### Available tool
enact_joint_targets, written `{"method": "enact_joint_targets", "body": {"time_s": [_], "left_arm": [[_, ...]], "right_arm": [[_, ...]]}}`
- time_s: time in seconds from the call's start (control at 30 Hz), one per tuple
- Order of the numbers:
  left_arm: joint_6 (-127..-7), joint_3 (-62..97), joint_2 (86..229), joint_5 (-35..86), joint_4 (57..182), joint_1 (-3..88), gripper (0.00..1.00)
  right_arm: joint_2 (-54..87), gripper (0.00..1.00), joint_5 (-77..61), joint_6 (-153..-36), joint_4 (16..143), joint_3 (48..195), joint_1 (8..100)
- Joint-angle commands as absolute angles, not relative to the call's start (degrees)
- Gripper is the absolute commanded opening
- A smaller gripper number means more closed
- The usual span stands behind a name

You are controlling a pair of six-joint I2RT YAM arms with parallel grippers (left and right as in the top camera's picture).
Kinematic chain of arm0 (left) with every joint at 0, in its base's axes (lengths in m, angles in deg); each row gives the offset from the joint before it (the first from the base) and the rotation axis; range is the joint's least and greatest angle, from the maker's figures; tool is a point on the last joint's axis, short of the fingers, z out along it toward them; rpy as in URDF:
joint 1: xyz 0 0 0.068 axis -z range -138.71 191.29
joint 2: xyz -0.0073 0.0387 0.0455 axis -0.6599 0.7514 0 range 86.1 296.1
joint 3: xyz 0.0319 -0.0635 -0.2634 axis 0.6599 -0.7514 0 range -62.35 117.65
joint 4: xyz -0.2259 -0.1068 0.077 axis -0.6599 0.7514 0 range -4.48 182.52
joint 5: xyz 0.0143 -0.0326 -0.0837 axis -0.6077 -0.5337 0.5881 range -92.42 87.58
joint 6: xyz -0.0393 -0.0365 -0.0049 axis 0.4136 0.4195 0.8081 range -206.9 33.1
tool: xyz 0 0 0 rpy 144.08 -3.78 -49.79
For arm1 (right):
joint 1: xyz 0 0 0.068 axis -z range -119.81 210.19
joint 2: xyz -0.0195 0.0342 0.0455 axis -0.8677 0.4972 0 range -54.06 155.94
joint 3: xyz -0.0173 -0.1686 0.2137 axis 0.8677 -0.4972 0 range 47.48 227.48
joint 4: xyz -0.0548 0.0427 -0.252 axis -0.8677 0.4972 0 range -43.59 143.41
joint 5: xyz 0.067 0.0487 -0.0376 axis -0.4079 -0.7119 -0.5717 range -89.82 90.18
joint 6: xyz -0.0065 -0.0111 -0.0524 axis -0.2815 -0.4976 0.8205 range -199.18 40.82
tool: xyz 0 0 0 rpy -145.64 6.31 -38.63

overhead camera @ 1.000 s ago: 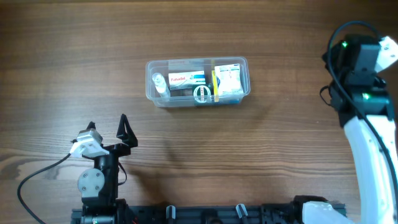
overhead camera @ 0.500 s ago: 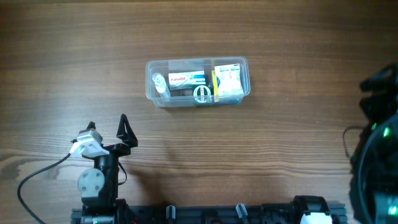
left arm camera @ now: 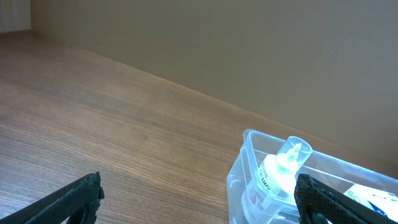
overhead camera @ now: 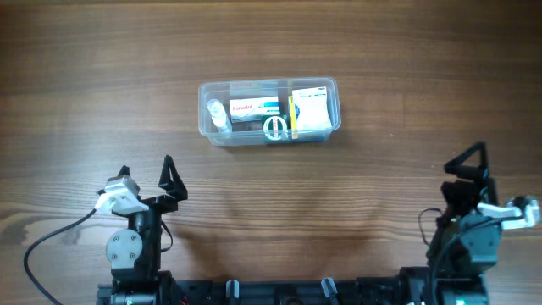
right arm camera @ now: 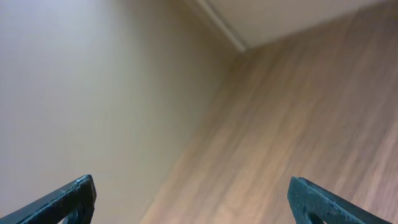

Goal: Pack container

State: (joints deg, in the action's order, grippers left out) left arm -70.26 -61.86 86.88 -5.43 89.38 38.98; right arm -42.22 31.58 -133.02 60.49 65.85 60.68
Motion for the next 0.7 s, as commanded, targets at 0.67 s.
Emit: {"method": "enact_joint_targets", "body": {"time_s": [0.67], "left_arm": [[-71.24,-62.02,86.38,-5.95,89.42,39.27,1.0]], "right_arm": [[-51.73,1.0,-0.05,-94.38,43.36,53.74,60.13]]}}
